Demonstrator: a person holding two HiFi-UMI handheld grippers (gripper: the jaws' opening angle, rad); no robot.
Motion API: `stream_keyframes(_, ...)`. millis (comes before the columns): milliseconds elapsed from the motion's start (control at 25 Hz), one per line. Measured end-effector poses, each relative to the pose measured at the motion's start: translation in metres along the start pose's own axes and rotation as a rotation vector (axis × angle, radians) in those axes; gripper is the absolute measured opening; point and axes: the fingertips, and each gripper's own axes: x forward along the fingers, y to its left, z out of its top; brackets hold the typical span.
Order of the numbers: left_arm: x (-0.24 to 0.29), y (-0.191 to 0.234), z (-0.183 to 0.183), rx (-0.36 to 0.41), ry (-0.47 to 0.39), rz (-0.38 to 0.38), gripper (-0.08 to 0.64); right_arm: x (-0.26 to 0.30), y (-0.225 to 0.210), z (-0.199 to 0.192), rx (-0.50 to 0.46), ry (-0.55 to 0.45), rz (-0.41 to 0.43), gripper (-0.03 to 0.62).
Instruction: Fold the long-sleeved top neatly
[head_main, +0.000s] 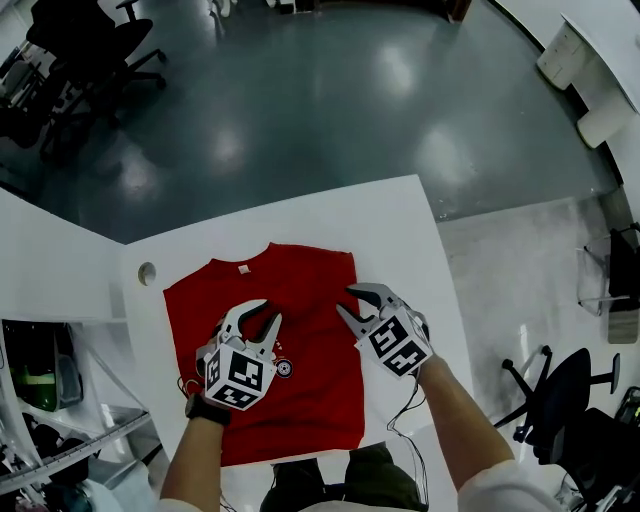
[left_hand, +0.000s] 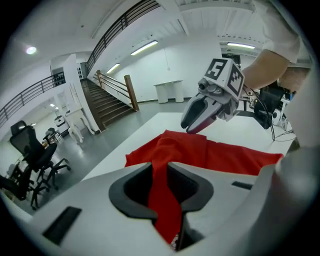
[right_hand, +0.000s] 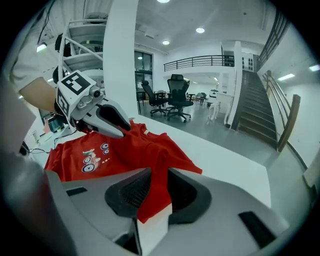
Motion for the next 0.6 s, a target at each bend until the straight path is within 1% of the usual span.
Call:
stream_keyframes(240, -0.020, 0.042, -0.029, -0.032, 0.043, 0.068, 0.103, 0.019, 0.008, 0.008, -0.007, 0.016, 0.025, 0.114)
stream_keyframes(400, -0.034, 0.066, -0.061, -0.039, 0.114, 0.103, 0.110, 0.027, 0.008, 0.012, -0.003, 0.027, 0.035, 0.117)
stream_keyframes(520, -0.045, 0.084, -0.089, -0.071, 0.166, 0.127, 0.117, 0.031, 0.008, 0.017, 0.001, 0.029, 0.042, 0.121)
stream_keyframes(600, -0.048, 0.092, -0.101, -0.082, 0.191, 0.132, 0.118, 0.034, 0.007, 0.019, 0.010, 0.029, 0.050, 0.125)
